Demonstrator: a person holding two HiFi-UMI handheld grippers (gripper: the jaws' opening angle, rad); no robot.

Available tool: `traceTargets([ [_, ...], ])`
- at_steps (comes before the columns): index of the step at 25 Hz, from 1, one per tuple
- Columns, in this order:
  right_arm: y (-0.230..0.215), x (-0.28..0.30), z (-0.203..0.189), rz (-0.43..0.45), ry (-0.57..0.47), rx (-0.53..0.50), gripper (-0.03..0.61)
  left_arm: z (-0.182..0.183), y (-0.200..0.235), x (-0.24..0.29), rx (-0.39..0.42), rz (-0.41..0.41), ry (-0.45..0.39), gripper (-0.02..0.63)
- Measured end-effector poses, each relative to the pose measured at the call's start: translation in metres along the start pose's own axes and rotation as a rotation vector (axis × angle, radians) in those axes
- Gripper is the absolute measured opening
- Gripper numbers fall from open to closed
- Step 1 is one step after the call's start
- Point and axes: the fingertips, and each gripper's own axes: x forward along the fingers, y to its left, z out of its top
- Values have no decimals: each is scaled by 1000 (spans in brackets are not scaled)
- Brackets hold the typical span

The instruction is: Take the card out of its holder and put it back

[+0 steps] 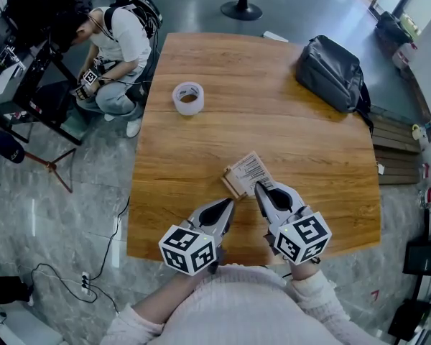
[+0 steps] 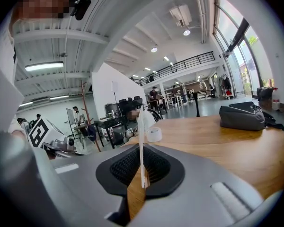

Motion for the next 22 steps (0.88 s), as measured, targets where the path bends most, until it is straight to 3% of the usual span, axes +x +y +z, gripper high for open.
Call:
traceTargets([
  [7, -2, 0, -4, -9, 5, 1, 8, -2, 10, -2, -37, 39, -3, 8],
  [22, -6, 9, -5, -4, 35, -17, 8, -3, 16, -1, -84, 37, -5, 8],
])
